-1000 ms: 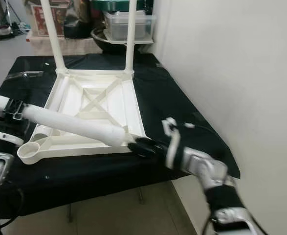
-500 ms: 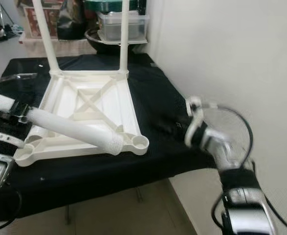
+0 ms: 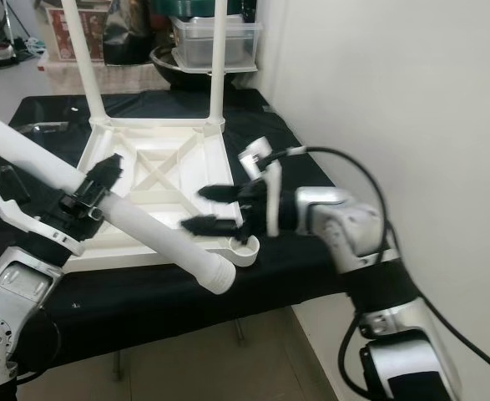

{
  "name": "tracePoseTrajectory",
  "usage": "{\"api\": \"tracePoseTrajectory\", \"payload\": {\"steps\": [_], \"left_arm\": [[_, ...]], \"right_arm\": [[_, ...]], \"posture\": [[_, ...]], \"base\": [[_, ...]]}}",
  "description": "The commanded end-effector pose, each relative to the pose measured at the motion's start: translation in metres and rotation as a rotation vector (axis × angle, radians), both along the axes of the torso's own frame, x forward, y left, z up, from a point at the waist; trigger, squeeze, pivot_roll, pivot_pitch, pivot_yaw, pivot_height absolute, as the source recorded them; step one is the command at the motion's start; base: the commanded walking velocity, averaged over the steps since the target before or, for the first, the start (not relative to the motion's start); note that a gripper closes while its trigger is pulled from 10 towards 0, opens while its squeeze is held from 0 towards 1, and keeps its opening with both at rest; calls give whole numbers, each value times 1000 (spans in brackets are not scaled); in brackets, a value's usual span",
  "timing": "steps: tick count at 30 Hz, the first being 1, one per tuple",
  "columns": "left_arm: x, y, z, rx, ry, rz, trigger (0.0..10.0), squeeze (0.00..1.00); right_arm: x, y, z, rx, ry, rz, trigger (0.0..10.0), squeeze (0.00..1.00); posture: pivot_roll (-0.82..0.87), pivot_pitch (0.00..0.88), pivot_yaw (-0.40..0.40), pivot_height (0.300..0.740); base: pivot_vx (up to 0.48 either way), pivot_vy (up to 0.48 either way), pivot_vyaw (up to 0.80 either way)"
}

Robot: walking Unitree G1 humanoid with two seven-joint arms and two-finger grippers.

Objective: Building children table

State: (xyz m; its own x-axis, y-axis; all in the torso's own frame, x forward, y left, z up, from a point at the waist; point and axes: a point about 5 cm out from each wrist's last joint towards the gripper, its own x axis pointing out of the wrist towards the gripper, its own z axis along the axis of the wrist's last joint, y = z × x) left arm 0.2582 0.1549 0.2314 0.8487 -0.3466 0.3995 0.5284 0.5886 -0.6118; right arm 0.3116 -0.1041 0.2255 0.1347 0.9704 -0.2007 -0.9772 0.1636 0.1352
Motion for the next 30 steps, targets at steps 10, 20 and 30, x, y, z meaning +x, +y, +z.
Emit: {"api": "tracePoseTrajectory", "payload": {"steps": [10, 20, 30], "left_arm": [[-3, -29, 0, 44, -16, -184, 0, 0], [2, -41, -2, 77, -20, -241, 0, 0], [5, -43, -3, 69, -3, -247, 2784, 0]], "right_arm": [[-11, 40, -25, -119, 40, 112, 10000, 0], [-20, 58, -43, -282, 31, 141, 0, 0], [-18, 56, -50, -312, 51, 96, 0, 0]], "posture": [[98, 0, -67, 740], [98, 0, -68, 740], [85, 0, -74, 740]], "base": [[0, 0, 0], [0, 0, 0], [0, 0, 0]]}}
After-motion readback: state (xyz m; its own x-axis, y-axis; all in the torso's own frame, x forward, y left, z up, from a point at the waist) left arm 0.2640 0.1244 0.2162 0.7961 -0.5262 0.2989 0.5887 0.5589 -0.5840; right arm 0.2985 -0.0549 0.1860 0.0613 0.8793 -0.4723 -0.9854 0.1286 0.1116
